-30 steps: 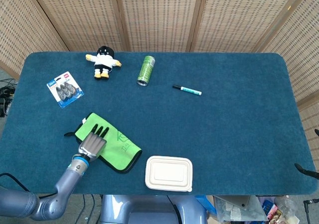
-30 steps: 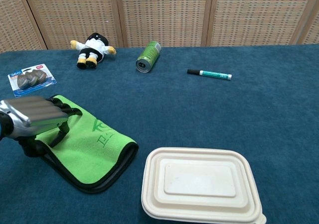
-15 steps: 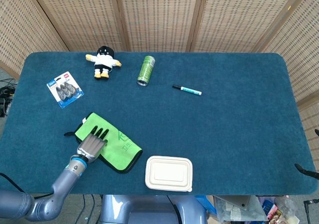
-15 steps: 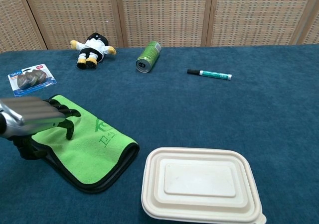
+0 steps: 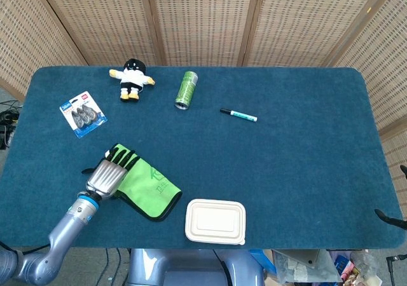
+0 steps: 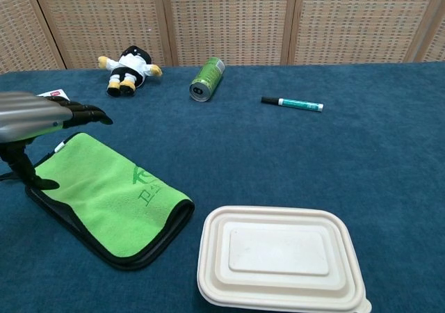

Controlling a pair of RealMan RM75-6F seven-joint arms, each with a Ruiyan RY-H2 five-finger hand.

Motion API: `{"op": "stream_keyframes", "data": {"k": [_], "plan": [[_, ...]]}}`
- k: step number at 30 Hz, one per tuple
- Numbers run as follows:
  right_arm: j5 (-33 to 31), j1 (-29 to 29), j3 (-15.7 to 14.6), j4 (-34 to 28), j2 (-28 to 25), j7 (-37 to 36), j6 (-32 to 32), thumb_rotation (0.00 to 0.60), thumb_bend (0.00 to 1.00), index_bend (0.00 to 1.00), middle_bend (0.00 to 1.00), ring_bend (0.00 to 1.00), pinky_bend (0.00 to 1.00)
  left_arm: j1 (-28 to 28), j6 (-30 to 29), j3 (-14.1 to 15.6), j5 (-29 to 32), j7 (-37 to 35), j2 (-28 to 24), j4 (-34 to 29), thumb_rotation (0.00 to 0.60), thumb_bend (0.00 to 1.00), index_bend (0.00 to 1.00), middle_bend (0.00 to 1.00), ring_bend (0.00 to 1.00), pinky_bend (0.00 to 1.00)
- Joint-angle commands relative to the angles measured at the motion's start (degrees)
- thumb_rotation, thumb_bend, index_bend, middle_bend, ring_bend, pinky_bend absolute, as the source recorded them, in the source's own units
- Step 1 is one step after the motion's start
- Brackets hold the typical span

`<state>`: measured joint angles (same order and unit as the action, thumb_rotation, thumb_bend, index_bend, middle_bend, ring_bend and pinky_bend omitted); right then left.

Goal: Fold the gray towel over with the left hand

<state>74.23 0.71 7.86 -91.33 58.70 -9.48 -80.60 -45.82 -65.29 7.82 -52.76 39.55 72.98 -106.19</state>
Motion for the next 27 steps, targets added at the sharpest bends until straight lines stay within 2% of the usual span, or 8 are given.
{"op": "stream_keyframes", "data": {"k": [1,5,9,17,27], "plan": [[0.12,-0.01,-0.06,-0.11,0.00,0.06,-0.04,0.600,0.00,0.00,0.00,0.00,0.00,3.92,-1.69,-1.27,-8.09,-9.55,0.28,7.02,0.600,0.24,0.00,0.00,0.00,0.00],[0.53,0.08,-0.17,-0.35,0.00,0.28,-0.15,0.600,0.00,0.00,0.00,0.00,0.00,5.50,0.66,-2.31,-11.51,-17.77,3.60,14.96,0.600,0.24,0.00,0.00,0.00,0.00],[0.59,0.16,-0.21,-0.44,0.03,0.45,-0.07,0.600,0.00,0.00,0.00,0.00,0.00,6.02,2.10,-2.53,-14.64,-20.20,6.47,19.11,0.600,0.24,0.00,0.00,0.00,0.00],[0.27,0.17,-0.20,-0.25,0.08,0.43,0.09,0.600,0.00,0.00,0.00,0.00,0.00,7.12,2.94,-3.07,-17.82,-21.33,10.16,21.21,0.600,0.24,0.00,0.00,0.00,0.00],[0.15,0.28,-0.20,-0.06,0.08,0.22,0.39,0.600,0.00,0.00,0.00,0.00,0.00,8.25,3.99,-2.83,-19.21,-18.67,11.37,20.77,0.600,0.24,0.00,0.00,0.00,0.00]]}}
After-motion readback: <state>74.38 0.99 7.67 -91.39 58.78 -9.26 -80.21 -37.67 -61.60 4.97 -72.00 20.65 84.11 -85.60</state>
